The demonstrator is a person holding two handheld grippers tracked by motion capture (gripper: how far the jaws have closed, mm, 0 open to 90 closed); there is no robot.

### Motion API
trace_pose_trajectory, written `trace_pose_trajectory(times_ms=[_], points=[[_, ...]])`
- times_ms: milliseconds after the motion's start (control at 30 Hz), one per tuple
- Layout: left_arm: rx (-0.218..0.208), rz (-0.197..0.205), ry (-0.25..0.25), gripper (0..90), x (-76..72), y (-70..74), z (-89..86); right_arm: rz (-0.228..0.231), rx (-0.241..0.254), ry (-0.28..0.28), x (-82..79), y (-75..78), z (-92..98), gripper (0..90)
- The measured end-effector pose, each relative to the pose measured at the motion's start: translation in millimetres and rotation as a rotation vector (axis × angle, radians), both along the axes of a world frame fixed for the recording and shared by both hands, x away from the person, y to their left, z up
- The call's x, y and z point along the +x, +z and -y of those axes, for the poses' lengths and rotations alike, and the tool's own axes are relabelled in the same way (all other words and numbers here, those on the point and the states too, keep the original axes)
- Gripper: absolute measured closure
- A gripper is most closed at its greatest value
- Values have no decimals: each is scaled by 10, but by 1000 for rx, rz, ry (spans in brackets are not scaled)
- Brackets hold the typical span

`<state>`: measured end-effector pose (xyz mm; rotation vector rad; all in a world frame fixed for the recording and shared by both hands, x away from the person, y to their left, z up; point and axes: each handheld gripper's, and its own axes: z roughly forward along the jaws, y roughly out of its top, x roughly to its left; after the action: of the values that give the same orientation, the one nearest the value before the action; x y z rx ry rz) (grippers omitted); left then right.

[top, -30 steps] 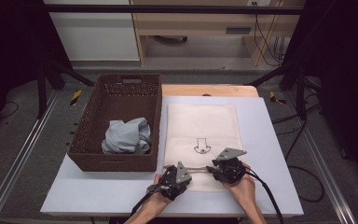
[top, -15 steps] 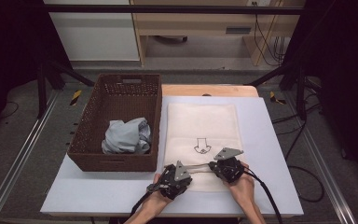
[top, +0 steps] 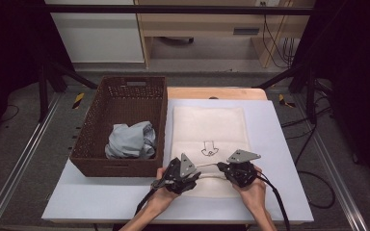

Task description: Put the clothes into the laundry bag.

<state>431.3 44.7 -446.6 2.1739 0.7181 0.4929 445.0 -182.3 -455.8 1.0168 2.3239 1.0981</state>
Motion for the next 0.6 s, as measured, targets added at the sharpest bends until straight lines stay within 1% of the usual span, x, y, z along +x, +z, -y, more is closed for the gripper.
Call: trace_pose_trajectory(times_ms=[67, 100, 200, 267, 300, 333, 400, 433, 467, 500, 533, 567, 600], points=[[14, 11, 7, 563, 71, 23, 47, 2, 6, -3, -5, 14, 10, 880], [23, 18, 5, 552, 106, 21, 80, 8, 17, -3, -8, 22, 17, 880], [43, 4, 7, 540, 204, -25, 166, 22, 33, -6, -19, 46, 36, 879], [65, -2, 12, 543, 239, -74, 208, 28, 36, -7, -21, 51, 39, 880], [67, -7, 16, 555, 251, -99, 225, 28, 36, -6, -22, 50, 38, 879], [79, -3, 21, 586, 258, -111, 234, 29, 35, -2, -20, 48, 37, 879], [80, 12, 28, 678, 263, -127, 245, 27, 31, -1, -19, 47, 36, 880], [72, 15, 31, 721, 262, -125, 243, 27, 31, -1, -19, 46, 37, 879], [61, 12, 32, 801, 258, -118, 241, 26, 33, -1, -20, 47, 34, 876], [59, 20, 33, 801, 253, -112, 242, 26, 33, -1, -20, 47, 34, 876], [69, 32, 30, 829, 243, -103, 246, 25, 35, -2, -23, 49, 33, 873], [74, 33, 30, 852, 240, -100, 248, 26, 39, -1, -24, 51, 30, 862], [75, 34, 32, 856, 238, -98, 249, 27, 39, -1, -26, 52, 29, 848]])
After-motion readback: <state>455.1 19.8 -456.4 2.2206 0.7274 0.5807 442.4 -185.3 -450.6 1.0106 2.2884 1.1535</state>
